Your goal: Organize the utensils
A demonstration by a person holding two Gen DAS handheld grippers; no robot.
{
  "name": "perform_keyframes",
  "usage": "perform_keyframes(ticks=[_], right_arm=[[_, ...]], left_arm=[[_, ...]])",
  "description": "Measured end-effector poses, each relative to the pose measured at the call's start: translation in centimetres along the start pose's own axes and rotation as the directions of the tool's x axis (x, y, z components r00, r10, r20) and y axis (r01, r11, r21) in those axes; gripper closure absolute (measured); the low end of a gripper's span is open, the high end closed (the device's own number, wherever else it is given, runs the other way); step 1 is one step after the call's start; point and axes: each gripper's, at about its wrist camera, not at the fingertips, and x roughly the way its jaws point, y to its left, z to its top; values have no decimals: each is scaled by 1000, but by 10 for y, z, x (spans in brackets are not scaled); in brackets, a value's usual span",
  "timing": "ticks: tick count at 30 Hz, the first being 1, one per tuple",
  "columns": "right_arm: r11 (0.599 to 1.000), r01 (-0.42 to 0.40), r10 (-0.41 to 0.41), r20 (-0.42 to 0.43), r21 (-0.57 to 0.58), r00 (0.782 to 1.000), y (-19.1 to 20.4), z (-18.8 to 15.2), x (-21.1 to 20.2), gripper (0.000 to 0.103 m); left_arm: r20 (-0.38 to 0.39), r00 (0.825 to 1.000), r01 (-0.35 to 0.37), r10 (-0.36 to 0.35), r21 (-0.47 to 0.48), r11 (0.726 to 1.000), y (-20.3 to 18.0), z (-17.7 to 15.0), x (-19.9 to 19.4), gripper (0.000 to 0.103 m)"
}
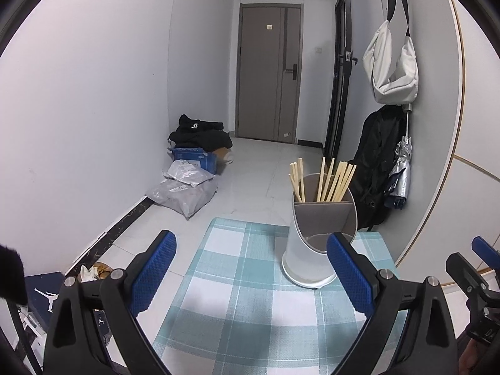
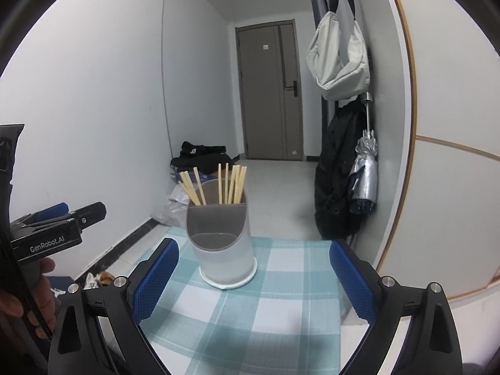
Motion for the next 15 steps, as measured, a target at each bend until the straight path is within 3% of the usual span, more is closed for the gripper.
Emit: perform_keyframes(ticks=[15], right_arm=[[999,0,1,-27,34,1000,-1,-1,7,5]], left_arm=[[-13,1000,8,-8,-24,1000,5,3,2,8]])
